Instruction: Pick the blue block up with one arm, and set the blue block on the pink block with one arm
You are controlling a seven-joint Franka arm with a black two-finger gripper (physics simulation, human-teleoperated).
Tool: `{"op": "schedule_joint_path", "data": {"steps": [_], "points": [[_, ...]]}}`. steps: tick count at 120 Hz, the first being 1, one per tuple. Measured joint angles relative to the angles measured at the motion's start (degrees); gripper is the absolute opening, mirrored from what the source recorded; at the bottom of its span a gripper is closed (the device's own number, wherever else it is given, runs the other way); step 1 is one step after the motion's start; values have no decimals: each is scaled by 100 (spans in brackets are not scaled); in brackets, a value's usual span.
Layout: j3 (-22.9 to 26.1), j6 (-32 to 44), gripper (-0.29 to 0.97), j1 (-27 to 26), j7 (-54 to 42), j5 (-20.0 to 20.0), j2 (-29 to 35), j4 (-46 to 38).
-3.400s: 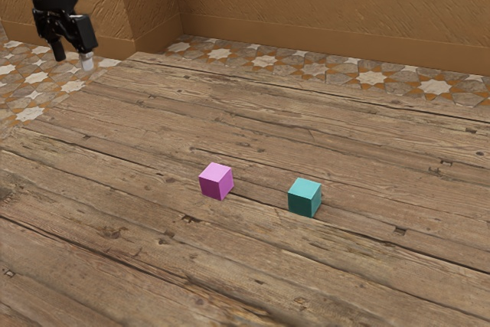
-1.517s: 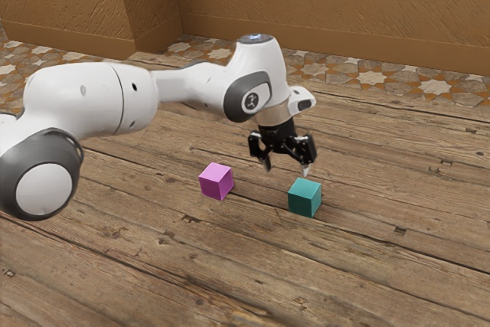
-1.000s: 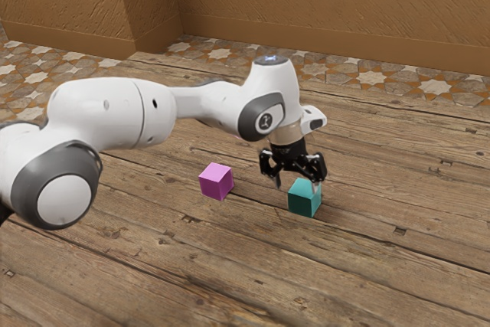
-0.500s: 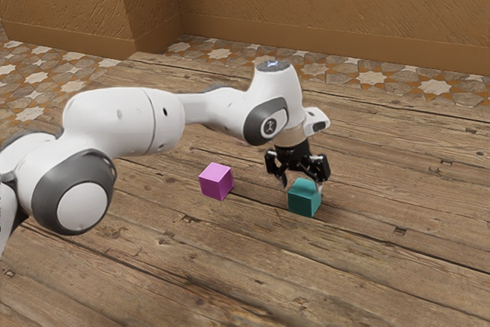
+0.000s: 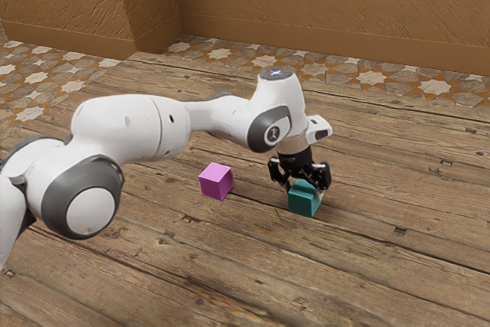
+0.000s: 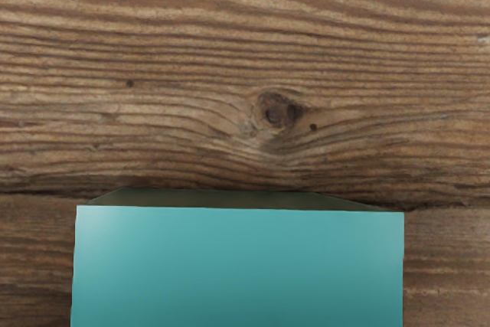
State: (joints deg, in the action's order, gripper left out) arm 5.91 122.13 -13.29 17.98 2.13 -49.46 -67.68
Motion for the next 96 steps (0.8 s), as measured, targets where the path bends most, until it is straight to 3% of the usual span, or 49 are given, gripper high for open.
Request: {"op": "schedule_joint_path", "data": {"steps": [96], "points": [[9, -107, 52, -84, 60, -324, -248, 281]]}}
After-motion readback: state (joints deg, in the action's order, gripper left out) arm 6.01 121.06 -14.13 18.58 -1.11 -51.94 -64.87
